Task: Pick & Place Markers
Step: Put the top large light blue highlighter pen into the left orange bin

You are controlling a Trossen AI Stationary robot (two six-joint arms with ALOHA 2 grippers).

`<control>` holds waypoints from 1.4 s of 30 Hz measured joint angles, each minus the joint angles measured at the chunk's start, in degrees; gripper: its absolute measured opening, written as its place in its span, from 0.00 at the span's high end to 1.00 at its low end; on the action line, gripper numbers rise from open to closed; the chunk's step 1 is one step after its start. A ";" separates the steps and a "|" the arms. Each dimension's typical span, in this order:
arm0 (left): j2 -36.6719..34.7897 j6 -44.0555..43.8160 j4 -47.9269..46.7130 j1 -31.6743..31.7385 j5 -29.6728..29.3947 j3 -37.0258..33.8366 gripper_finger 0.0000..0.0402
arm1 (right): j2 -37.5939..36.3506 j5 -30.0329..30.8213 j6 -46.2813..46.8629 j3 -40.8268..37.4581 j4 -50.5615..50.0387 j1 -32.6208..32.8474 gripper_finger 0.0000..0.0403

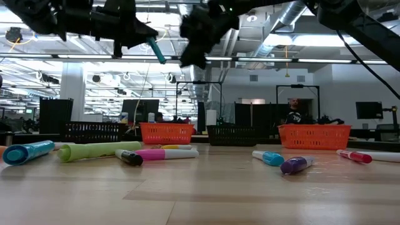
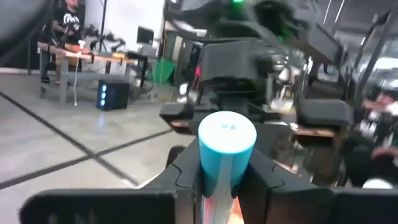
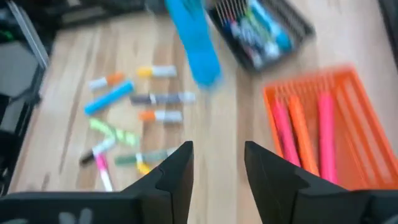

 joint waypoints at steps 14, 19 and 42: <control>12.23 5.84 -34.30 6.12 4.52 19.28 0.84 | -0.06 -17.69 -4.86 0.00 -1.59 -11.77 0.69; 18.02 5.85 -37.96 8.92 8.64 23.15 0.84 | -0.62 -18.84 -2.28 0.00 1.30 -16.25 0.69; 35.65 12.62 -51.04 16.87 17.62 34.61 0.84 | -3.41 -2.51 -0.79 -0.24 16.78 -21.82 0.69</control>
